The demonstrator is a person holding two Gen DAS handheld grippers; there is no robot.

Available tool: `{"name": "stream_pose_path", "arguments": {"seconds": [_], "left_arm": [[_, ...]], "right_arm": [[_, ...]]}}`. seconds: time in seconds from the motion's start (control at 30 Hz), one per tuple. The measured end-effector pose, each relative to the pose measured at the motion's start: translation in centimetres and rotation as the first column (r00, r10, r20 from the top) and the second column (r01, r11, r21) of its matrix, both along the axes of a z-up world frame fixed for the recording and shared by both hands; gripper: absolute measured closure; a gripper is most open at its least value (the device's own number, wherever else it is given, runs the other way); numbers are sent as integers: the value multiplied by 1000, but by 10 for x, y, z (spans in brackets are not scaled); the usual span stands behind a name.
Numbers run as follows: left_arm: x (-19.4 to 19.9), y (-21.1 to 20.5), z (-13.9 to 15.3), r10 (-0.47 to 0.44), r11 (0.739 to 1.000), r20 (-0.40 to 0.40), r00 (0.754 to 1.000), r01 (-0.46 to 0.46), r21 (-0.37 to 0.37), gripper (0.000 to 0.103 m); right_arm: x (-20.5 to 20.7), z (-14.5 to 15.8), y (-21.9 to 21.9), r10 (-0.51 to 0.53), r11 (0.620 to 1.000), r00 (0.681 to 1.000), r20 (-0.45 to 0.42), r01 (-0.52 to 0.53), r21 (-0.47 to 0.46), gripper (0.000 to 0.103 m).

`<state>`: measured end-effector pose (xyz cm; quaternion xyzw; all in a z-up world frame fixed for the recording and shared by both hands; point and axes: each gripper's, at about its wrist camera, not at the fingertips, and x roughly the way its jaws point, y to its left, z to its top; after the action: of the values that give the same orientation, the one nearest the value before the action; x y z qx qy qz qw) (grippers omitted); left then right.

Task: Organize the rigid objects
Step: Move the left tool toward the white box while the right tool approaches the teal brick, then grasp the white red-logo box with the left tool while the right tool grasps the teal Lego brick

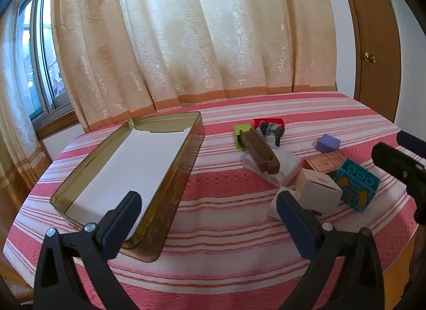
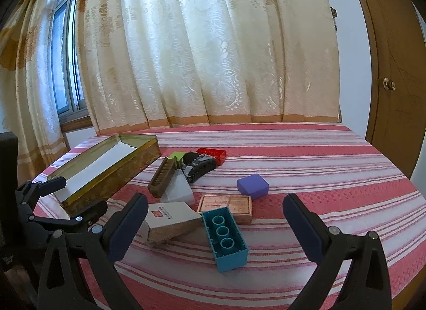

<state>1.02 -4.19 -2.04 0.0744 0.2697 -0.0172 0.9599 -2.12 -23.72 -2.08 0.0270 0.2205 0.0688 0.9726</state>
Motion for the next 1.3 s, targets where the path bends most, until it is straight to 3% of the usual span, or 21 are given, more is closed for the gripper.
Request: {"name": "stream_pose_path", "arguments": {"seconds": [0.43, 0.83, 1.13, 1.3], "left_arm": [[-5, -25, -7, -82, 997, 12, 997, 82, 11, 0], [-5, -62, -7, -222, 975, 36, 974, 221, 18, 0], [12, -77, -12, -298, 954, -37, 954, 297, -24, 2], [23, -82, -20, -332, 943, -120, 936, 328, -54, 30]], "right_arm": [[-2, -8, -20, -59, 998, 998, -15, 59, -9, 1], [-1, -21, -45, -104, 995, 994, -42, 104, 9, 1], [1, -27, -54, -108, 993, 992, -60, 110, 29, 1], [2, -29, -54, -105, 994, 993, -61, 107, 28, 1]]}}
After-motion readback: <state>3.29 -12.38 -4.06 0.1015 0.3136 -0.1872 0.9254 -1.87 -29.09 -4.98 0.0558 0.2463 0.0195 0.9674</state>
